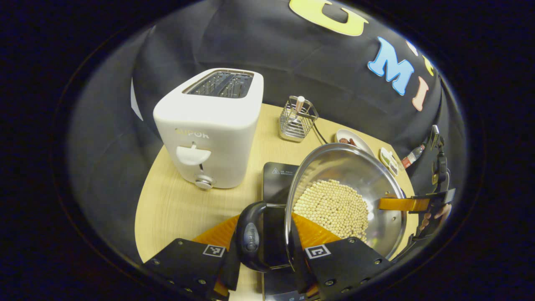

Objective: First push the handle of the pot to place it horizontally, then grasp the pot with both hands and set it on the induction cooktop.

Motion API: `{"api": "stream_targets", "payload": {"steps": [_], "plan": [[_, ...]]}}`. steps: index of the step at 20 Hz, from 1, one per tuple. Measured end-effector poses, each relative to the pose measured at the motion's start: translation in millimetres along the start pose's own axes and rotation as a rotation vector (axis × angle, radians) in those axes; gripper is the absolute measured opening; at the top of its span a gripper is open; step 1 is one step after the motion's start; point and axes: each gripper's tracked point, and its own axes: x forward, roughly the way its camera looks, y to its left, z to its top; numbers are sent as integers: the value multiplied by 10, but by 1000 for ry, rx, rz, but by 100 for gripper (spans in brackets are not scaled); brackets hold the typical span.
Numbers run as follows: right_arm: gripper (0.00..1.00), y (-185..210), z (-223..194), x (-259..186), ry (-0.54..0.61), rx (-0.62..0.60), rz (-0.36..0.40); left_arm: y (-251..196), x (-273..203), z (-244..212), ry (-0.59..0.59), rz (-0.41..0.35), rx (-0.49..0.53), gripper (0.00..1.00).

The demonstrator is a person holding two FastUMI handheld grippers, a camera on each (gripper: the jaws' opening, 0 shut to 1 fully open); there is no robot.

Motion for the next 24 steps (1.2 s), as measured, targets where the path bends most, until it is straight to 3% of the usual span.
{"api": "stream_targets", "payload": {"steps": [2,5,8,10,11,12,13,18,22,23,24], "plan": [[57,6,5,-4,-3,-1,1,-1,4,0,1,-1,4,60],[58,-14,-5,9,-2,-13,-11,4,26,-10,8,11,10,58],[71,-94,-26,-26,7,-29,-31,26,48,-51,41,49,28,67],[81,-148,-38,-68,11,-50,-39,72,74,-50,47,101,22,60],[84,-202,-26,-115,4,-60,-43,102,49,-55,54,127,13,74],[97,-183,-18,-153,-1,-60,-29,90,-6,-62,45,130,1,80],[100,-176,-10,-230,-14,-61,-20,65,-75,-42,34,131,-8,81],[98,-221,81,-663,-92,-66,23,-97,-457,113,-24,161,19,81],[98,-455,222,-1161,-188,-29,43,-357,-856,316,-101,229,74,80],[98,-555,237,-1300,-209,-21,45,-395,-952,351,-116,259,90,84],[98,-653,258,-1426,-226,-24,49,-420,-1064,382,-140,291,95,76]]}}
